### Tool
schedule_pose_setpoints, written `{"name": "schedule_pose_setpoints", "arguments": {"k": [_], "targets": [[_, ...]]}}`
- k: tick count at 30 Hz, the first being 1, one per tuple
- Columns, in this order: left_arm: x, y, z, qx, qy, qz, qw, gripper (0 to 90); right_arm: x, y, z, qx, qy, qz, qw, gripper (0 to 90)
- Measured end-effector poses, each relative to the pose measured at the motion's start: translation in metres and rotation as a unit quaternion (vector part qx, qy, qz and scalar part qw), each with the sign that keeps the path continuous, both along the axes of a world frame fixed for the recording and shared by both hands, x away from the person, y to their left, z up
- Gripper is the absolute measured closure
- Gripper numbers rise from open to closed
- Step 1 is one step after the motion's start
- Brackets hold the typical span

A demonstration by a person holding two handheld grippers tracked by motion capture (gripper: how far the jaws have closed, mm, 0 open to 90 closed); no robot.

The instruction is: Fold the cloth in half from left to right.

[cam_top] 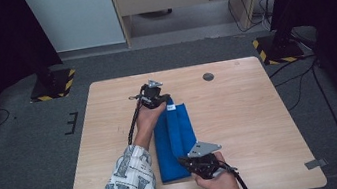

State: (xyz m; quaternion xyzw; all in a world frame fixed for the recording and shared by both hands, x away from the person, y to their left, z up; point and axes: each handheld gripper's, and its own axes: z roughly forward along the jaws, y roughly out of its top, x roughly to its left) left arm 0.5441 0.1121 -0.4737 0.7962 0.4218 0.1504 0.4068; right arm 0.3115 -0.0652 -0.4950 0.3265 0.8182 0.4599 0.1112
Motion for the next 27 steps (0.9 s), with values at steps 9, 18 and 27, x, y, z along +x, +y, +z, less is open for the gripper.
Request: {"name": "schedule_pose_setpoints", "arguments": {"k": [9, 18, 27], "targets": [[0.001, -0.006, -0.005, 0.005, 0.006, 0.005, 1.0000, 88.5, 0.001, -0.014, -0.004, -0.009, 0.008, -0.008, 0.9999, 86.2], [0.002, -0.012, -0.010, 0.002, 0.012, 0.007, 0.9999, 87.3, 0.000, -0.020, -0.010, -0.016, 0.015, -0.010, 0.9997, 85.4], [0.002, -0.018, -0.013, -0.009, 0.017, -0.001, 0.9998, 87.0, 0.002, -0.031, -0.016, -0.029, 0.025, -0.033, 0.9987, 83.6]]}}
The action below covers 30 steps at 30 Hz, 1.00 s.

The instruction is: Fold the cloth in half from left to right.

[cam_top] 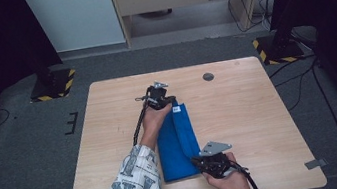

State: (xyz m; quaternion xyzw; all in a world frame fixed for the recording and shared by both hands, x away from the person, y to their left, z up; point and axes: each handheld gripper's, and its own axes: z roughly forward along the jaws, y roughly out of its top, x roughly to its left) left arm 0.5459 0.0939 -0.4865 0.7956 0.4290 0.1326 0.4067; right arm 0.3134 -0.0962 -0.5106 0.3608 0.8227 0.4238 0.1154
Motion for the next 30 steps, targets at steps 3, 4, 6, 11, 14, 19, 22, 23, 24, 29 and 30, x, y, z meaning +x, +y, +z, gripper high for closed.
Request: {"name": "schedule_pose_setpoints", "arguments": {"k": [3, 4, 6, 11, 14, 19, 22, 23, 24, 29, 30], "targets": [[0.000, -0.001, 0.000, -0.003, 0.000, 0.001, 1.0000, 86.9, -0.001, -0.003, 0.000, 0.001, 0.001, -0.002, 1.0000, 83.7], [0.000, -0.002, 0.000, -0.003, 0.000, 0.001, 1.0000, 86.4, -0.001, -0.003, 0.001, 0.000, 0.004, -0.003, 1.0000, 83.3], [-0.001, -0.002, 0.000, -0.008, 0.002, 0.002, 1.0000, 83.7, 0.000, -0.005, 0.000, -0.004, 0.007, -0.005, 1.0000, 80.8], [-0.001, -0.004, -0.002, -0.021, 0.015, -0.006, 0.9996, 70.7, 0.002, -0.010, -0.002, -0.008, 0.022, -0.020, 0.9995, 70.6], [-0.002, -0.006, -0.003, -0.025, 0.018, -0.011, 0.9995, 69.9, 0.002, -0.013, -0.003, -0.011, 0.033, -0.026, 0.9991, 65.0], [-0.007, -0.008, 0.002, -0.022, 0.002, -0.021, 0.9995, 62.9, 0.003, -0.017, -0.002, -0.009, 0.035, -0.031, 0.9989, 54.3], [-0.013, -0.006, 0.007, -0.026, -0.008, -0.024, 0.9994, 55.9, 0.005, -0.019, -0.001, -0.007, 0.032, -0.035, 0.9989, 42.6], [-0.015, -0.005, 0.008, -0.025, -0.011, -0.025, 0.9993, 54.0, 0.006, -0.020, -0.001, -0.006, 0.032, -0.032, 0.9990, 39.1], [-0.017, -0.004, 0.009, -0.020, -0.015, -0.027, 0.9993, 52.3, 0.007, -0.020, -0.001, -0.005, 0.031, -0.031, 0.9990, 37.0], [-0.027, 0.008, 0.011, -0.018, -0.016, -0.023, 0.9995, 37.7, 0.010, -0.022, 0.002, 0.003, 0.021, -0.031, 0.9993, 27.4], [-0.029, 0.011, 0.012, -0.016, -0.017, -0.023, 0.9995, 35.6, 0.010, -0.021, 0.003, 0.007, 0.024, -0.031, 0.9992, 26.0]]}}
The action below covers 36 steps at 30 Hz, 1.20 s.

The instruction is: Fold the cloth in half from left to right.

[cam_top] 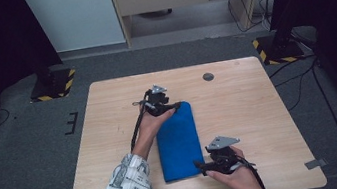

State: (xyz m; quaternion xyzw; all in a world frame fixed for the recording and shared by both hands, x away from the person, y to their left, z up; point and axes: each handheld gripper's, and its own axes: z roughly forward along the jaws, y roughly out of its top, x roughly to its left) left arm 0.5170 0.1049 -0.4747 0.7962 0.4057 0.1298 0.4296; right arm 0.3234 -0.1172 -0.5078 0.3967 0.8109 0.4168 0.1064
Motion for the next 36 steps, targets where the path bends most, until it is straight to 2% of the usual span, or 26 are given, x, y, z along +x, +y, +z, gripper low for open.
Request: {"name": "schedule_pose_setpoints", "arguments": {"k": [3, 11, 18, 25, 36], "targets": [[-0.006, 0.010, 0.002, 0.004, -0.001, 0.000, 1.0000, 29.1, 0.003, 0.001, 0.001, -0.004, -0.007, 0.003, 1.0000, 23.1], [-0.019, 0.038, 0.002, 0.007, 0.001, 0.015, 0.9999, 14.9, 0.016, 0.006, 0.002, -0.009, -0.006, 0.005, 0.9999, 18.7], [-0.025, 0.050, 0.000, 0.014, 0.005, 0.015, 0.9998, 12.6, 0.035, 0.001, 0.007, -0.011, -0.014, -0.004, 0.9998, 15.6], [-0.028, 0.052, -0.001, 0.025, 0.001, 0.012, 0.9996, 10.5, 0.061, -0.004, 0.013, -0.011, -0.018, -0.007, 0.9997, 11.7], [-0.031, 0.053, -0.003, 0.030, 0.009, 0.010, 0.9994, 10.7, 0.096, 0.004, 0.019, -0.024, -0.026, -0.005, 0.9994, 14.6]]}}
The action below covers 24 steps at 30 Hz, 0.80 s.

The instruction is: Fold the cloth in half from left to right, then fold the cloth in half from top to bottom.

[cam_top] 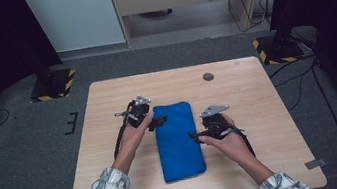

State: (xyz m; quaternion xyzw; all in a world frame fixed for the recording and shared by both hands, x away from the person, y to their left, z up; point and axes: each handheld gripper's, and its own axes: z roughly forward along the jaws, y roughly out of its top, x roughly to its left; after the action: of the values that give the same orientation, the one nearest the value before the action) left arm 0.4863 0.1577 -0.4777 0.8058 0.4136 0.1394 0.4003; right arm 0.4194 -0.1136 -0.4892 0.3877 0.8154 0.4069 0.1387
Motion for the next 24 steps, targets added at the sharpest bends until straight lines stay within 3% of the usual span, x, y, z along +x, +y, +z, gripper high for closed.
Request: {"name": "schedule_pose_setpoints", "arguments": {"k": [7, 15, 24], "targets": [[-0.002, 0.011, -0.001, -0.007, -0.003, 0.011, 0.9999, 10.7, 0.018, 0.008, 0.012, 0.004, -0.011, 0.000, 0.9999, 22.8], [-0.005, 0.018, 0.001, 0.000, -0.015, 0.015, 0.9998, 10.7, 0.041, 0.017, 0.026, 0.003, -0.017, 0.007, 0.9998, 30.1], [-0.005, 0.024, 0.008, -0.004, -0.027, 0.022, 0.9994, 11.3, 0.057, 0.025, 0.035, -0.002, -0.012, 0.007, 0.9999, 35.7]]}}
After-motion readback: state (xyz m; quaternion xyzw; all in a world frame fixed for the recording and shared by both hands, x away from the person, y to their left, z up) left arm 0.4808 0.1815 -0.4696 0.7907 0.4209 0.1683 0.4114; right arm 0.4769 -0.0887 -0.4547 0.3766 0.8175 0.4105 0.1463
